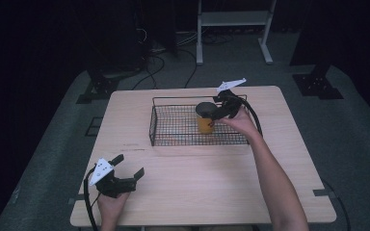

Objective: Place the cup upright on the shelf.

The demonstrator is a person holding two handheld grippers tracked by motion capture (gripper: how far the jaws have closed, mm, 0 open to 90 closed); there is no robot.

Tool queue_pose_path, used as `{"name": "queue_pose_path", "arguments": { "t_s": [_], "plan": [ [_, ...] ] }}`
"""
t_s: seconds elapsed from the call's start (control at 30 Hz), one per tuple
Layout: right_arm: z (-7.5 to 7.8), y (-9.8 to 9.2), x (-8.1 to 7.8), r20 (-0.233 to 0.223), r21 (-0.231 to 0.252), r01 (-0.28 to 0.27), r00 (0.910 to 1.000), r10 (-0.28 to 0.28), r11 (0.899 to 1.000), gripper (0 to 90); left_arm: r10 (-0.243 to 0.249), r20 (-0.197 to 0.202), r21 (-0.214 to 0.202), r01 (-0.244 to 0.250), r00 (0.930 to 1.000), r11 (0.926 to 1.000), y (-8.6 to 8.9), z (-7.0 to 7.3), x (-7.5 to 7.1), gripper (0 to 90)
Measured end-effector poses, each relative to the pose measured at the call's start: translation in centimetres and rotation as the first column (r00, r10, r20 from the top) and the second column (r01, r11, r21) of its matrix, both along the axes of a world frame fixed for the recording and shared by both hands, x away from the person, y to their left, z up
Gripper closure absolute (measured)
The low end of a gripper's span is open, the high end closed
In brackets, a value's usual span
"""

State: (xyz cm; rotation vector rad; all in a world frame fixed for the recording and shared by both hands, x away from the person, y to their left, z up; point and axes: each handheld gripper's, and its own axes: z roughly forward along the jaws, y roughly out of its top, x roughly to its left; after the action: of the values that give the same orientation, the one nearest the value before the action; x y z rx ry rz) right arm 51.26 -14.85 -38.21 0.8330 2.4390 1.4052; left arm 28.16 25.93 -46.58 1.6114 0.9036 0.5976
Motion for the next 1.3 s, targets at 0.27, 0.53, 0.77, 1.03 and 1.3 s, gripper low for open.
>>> {"name": "queue_pose_path", "arguments": {
  "t_s": [0.27,0.53,0.77,1.03,1.3],
  "plan": [
    [0.4,-0.9,-0.7,0.004,0.035,-0.005,1.0,0.005,0.999,0.0,0.002,-0.002,0.0,-0.002,1.0,1.0,0.0,0.0,0.0,0.0],
    [0.9,-1.6,-1.6,0.014,0.065,-0.02,0.9997,0.019,0.998,0.0,0.005,-0.005,0.0,-0.005,1.0,1.0,0.0,0.0,0.1,0.0],
    [1.1,-2.2,-2.4,0.014,0.077,-0.032,0.9994,0.031,0.997,0.0,0.009,-0.007,0.003,-0.009,0.9999,1.0,0.0,0.0,0.0,0.0],
    [1.0,-3.0,-3.4,0.002,0.088,-0.044,0.999,0.044,0.995,0.0,0.006,-0.006,0.01,-0.006,1.0,0.9999,-0.1,0.0,-0.1,0.0],
    [1.4,-3.4,-4.6,0.027,0.084,-0.048,0.9986,0.046,0.995,0.0,0.002,-0.004,0.009,-0.002,1.0,1.0,-0.2,0.0,-0.1,0.0]
  ]
}}
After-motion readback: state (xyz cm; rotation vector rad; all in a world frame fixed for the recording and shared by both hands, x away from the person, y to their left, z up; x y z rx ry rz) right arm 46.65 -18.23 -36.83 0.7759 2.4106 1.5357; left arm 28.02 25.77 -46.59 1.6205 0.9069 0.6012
